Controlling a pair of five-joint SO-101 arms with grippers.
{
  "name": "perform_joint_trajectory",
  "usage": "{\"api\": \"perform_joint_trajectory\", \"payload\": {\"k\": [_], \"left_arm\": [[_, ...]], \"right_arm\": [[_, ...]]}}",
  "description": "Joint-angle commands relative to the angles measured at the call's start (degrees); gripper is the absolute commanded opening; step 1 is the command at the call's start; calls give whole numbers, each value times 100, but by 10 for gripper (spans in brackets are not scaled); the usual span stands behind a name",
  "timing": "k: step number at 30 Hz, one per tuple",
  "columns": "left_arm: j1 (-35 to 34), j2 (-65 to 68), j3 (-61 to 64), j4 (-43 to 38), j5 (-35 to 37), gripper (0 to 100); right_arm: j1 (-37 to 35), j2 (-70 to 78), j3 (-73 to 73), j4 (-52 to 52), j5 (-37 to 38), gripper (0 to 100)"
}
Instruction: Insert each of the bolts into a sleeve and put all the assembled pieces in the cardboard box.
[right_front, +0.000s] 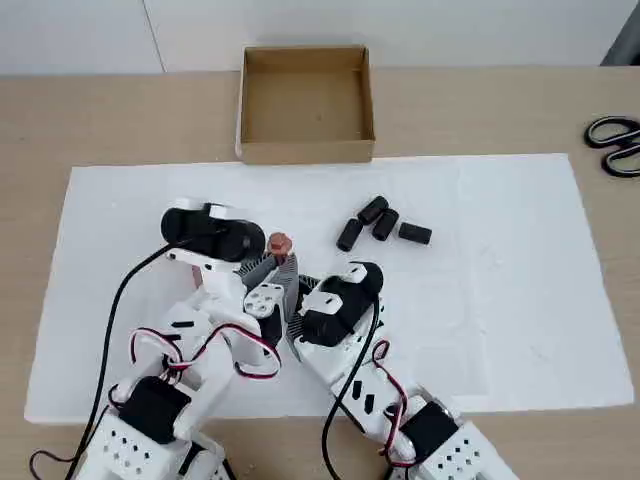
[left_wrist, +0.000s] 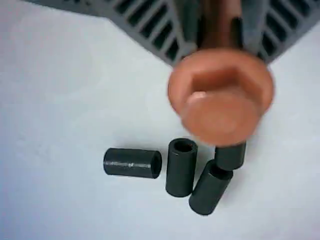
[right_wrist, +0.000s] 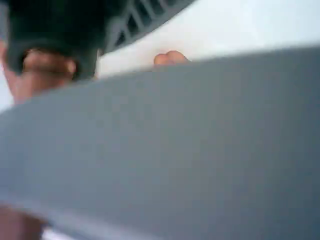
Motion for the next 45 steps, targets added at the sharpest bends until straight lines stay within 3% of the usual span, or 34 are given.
{"api": "perform_joint_trajectory", "payload": {"k": [1, 22, 28, 34, 41, 45], "left_arm": [[-9, -62, -84, 211, 18, 6], [35, -44, -75, 738, 0, 13], [-9, -53, -75, 642, 158, 237], [-44, -62, -277, 651, 316, 254], [-897, -62, -1279, 985, 316, 254], [-1881, -62, -1666, 1020, 316, 256]], "right_arm": [[-4, -119, 35, 13, -35, 6], [-4, -119, 35, 22, -35, 6], [-4, -119, 35, 22, -35, 6], [-4, -119, 35, 22, -35, 6], [4, -119, 35, 22, -35, 6], [277, -119, 35, 22, -35, 6]]}}
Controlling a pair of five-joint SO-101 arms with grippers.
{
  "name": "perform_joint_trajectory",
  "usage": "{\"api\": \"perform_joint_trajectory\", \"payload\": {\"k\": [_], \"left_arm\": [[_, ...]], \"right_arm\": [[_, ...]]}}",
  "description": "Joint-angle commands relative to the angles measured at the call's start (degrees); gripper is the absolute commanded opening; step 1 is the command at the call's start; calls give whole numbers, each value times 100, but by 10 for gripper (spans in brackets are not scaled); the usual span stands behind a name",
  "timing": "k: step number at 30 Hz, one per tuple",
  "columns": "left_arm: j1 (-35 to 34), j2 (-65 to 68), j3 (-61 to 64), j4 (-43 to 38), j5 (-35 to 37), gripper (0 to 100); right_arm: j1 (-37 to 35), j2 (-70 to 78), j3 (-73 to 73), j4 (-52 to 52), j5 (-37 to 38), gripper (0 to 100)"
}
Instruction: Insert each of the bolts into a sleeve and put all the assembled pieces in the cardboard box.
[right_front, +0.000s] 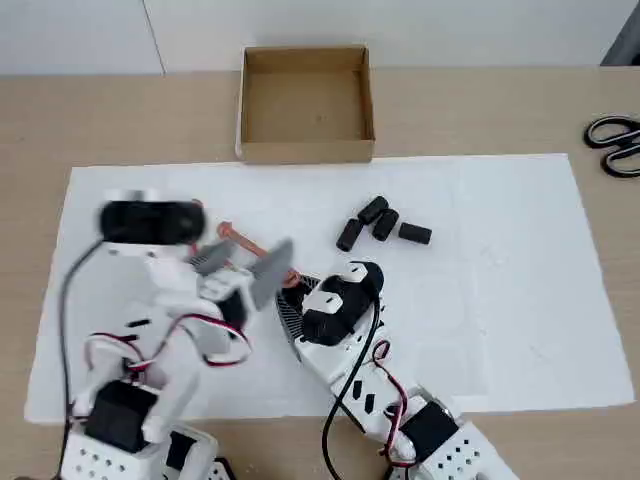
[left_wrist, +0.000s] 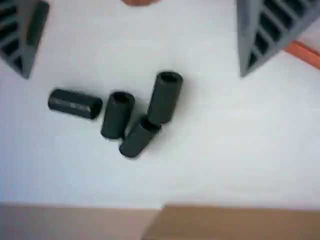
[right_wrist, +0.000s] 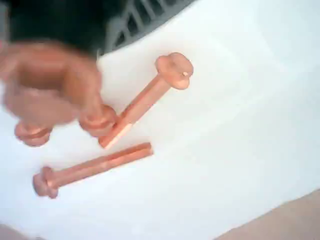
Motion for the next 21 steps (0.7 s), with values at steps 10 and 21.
{"api": "perform_joint_trajectory", "payload": {"k": [10, 21], "left_arm": [[-3974, -26, -629, 457, -1099, 256], [-5160, -44, -84, 976, -2391, 255]], "right_arm": [[2264, -40, -1037, 1068, -26, 6], [2747, 4004, -5952, 1780, 290, 6]]}}
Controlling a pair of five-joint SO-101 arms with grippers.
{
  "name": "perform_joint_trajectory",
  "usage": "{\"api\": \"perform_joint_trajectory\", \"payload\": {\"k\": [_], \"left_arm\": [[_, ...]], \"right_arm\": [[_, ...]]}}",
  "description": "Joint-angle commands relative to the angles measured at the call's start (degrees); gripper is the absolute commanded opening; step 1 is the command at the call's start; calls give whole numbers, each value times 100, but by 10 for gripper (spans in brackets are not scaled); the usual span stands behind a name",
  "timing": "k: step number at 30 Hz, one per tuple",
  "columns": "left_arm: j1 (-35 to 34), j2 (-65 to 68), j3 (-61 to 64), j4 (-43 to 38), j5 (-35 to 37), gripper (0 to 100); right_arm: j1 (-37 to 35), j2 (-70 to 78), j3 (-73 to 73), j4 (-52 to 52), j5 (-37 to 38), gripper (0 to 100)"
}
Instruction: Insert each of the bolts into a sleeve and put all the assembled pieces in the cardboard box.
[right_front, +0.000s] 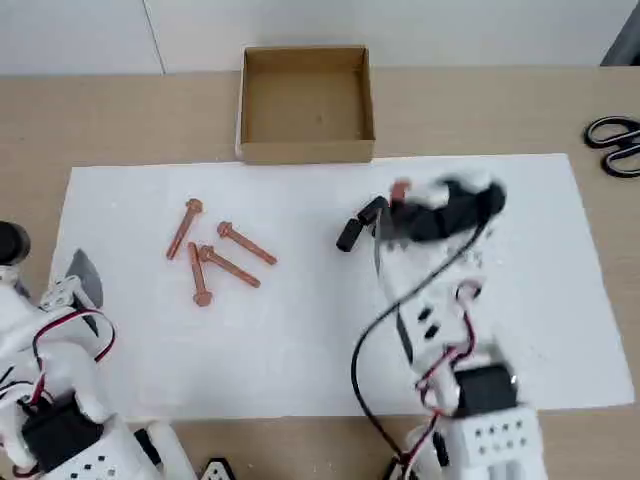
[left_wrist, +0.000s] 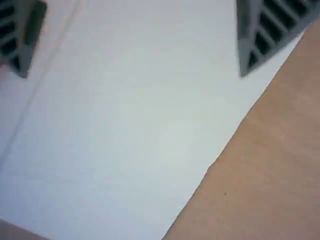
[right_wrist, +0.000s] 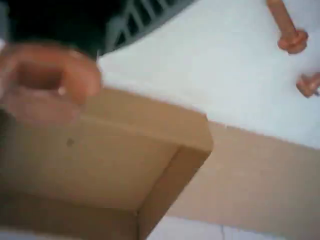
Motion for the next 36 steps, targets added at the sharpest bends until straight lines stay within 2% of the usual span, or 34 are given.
{"api": "perform_joint_trajectory", "payload": {"k": [1, 6, 10, 19, 21, 27, 36], "left_arm": [[-70, -35, 13, 246, -246, 255], [-70, -35, 13, 633, -695, 255], [-70, -35, 13, 879, -826, 255], [-70, -35, 13, 1020, -826, 255], [-70, -35, 22, 1020, -826, 255], [-70, -35, 22, 1020, -826, 255], [-70, -35, 22, 1020, -826, 255]], "right_arm": [[31, 2167, -2303, -13, 70, 6], [22, 4971, -4818, -66, 35, 7], [-40, 6897, -6558, -514, 35, 7], [-321, 10000, -9002, -1112, 70, 12], [-295, 10527, -9389, -1112, 70, 30], [-224, 11705, -10277, -1059, 79, 178], [-242, 12004, -10716, -1051, 79, 178]]}}
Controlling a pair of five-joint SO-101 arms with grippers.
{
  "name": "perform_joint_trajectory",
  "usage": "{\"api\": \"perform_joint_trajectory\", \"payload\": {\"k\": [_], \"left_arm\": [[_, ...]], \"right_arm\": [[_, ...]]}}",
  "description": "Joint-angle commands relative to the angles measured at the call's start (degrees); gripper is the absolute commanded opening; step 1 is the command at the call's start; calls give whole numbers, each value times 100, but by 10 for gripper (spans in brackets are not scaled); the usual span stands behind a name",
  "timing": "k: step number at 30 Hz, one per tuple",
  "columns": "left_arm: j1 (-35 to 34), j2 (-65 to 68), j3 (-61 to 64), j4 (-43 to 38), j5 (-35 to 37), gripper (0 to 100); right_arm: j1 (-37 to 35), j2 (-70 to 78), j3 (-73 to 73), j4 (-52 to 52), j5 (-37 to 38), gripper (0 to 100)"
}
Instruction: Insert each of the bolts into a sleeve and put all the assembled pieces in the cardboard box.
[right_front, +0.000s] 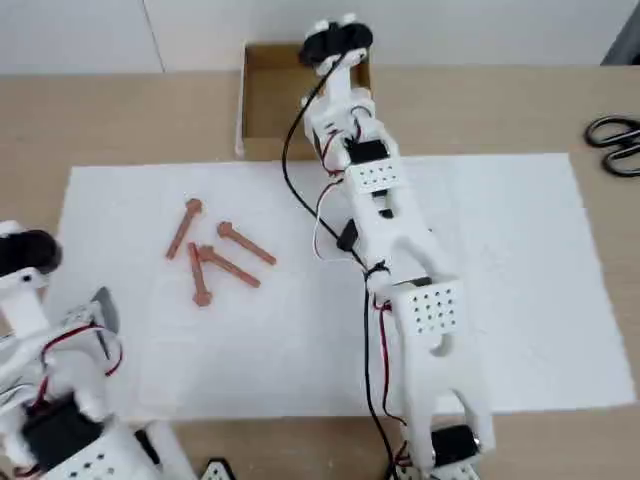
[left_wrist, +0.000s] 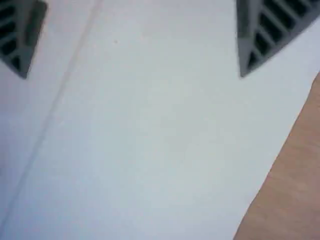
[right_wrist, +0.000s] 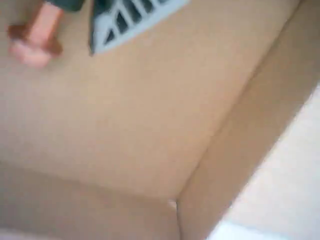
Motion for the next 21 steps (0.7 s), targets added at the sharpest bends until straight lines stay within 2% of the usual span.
{"api": "perform_joint_trajectory", "payload": {"k": [1, 5, 16, 21], "left_arm": [[-35, -35, -31, 18, -53, 255], [-35, -35, -31, 18, -53, 255], [0, 0, 198, 18, -53, 256], [290, -26, 435, 9, -53, 256]], "right_arm": [[40, -136, -387, -101, 62, 178], [84, -699, -404, 637, 62, 178], [92, -3451, -440, 4576, 62, 177], [84, -4321, -440, 6281, 62, 177]]}}
